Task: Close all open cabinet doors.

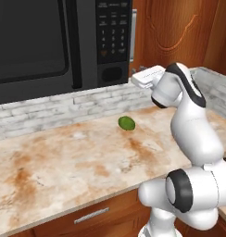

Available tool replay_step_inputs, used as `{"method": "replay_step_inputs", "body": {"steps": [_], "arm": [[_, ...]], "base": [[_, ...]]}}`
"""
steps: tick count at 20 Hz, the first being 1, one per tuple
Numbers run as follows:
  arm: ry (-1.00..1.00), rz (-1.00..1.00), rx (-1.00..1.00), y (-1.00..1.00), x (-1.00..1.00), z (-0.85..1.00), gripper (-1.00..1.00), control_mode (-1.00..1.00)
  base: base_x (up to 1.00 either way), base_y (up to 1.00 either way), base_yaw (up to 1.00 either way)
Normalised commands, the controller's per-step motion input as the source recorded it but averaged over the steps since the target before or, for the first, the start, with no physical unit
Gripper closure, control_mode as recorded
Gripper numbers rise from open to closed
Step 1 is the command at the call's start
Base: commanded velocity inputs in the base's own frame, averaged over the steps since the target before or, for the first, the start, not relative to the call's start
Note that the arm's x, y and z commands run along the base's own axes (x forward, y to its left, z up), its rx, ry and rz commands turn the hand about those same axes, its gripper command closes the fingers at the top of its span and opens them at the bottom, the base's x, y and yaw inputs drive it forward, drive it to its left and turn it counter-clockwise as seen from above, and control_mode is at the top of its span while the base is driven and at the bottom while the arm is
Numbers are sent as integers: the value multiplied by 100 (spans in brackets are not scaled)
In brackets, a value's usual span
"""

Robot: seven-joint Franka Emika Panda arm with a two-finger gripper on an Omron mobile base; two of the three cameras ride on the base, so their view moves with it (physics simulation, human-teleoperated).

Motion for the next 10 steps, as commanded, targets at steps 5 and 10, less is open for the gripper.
{"method": "replay_step_inputs", "body": {"steps": [5, 10], "arm": [[0, 0, 0, 8, -69, 0, -100, -100], [1, 0, 2, 0, -89, 10, -100, -100]], "base": [[0, 0, 0], [0, 0, 0]]}}
